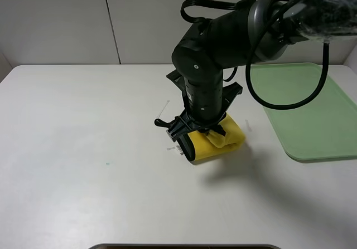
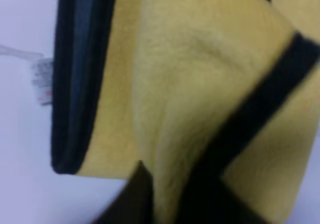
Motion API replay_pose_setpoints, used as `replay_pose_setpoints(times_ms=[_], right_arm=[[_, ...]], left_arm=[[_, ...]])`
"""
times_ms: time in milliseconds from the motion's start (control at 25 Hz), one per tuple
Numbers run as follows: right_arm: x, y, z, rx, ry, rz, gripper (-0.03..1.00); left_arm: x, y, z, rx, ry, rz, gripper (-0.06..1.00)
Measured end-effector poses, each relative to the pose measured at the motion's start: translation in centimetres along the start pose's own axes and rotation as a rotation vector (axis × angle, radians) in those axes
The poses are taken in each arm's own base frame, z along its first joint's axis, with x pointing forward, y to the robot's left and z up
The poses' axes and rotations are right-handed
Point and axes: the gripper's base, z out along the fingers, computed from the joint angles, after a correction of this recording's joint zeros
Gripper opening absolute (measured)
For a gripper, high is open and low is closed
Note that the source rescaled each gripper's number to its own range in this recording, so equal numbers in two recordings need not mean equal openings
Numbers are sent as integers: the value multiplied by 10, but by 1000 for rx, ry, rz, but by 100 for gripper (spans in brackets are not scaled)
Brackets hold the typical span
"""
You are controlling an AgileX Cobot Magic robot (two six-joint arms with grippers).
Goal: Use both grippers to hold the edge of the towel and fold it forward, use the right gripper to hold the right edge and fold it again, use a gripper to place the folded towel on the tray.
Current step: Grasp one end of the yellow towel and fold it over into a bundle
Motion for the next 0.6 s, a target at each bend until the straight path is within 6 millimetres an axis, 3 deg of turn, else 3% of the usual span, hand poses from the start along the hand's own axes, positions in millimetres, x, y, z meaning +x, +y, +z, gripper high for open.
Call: replay_pose_setpoints(times_ms=[80, 120, 200, 440, 600], right_arm=[[-1, 1, 0, -16, -12, 12, 70], [-2, 2, 0, -27, -20, 24, 82], [-3, 5, 0, -52, -35, 48, 93], [-4, 6, -2, -78, -42, 60, 99], [-3, 0, -18, -71, -66, 33, 99]], left_arm=[[0, 0, 0, 0, 0, 0, 100], [0, 0, 0, 0, 0, 0, 100], [0, 0, 0, 0, 0, 0, 100], [0, 0, 0, 0, 0, 0, 100], [0, 0, 0, 0, 0, 0, 100]])
